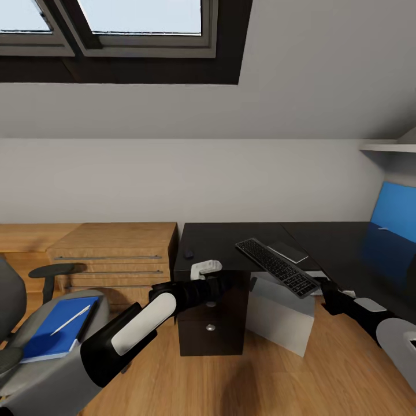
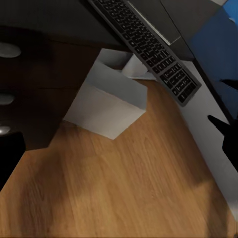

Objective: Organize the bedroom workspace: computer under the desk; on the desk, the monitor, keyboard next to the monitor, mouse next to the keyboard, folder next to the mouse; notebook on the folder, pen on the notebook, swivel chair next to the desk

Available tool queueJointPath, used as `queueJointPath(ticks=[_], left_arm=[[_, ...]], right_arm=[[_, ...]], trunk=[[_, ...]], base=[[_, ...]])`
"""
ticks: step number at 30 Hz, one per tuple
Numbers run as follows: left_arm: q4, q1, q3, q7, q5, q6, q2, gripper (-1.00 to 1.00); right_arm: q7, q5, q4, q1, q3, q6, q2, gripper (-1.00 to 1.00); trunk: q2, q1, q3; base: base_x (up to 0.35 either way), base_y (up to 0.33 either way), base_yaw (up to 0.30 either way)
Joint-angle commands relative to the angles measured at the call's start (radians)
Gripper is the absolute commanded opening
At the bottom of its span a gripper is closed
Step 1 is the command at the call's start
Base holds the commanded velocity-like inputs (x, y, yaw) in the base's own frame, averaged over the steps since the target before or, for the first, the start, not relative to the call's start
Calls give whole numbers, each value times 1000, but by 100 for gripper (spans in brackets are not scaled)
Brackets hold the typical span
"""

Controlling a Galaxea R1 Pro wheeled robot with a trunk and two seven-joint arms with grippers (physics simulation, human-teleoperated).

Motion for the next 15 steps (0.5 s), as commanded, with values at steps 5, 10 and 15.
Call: queueJointPath(ticks=[5,10,15], left_arm=[[27,-1,-3,10,7,-65,-17,100],[40,-1,-7,9,12,-72,-18,100],[125,-1,-26,5,14,-77,-22,100]], right_arm=[[8,-35,2,-1,-4,29,-8,100],[10,-37,1,-1,-4,29,-4,100],[10,-34,2,-1,-4,24,12,100]], trunk=[[-36,19,-17],[-71,38,-33],[-106,58,-48]], base=[[0,0,0],[0,0,0],[0,0,0]])
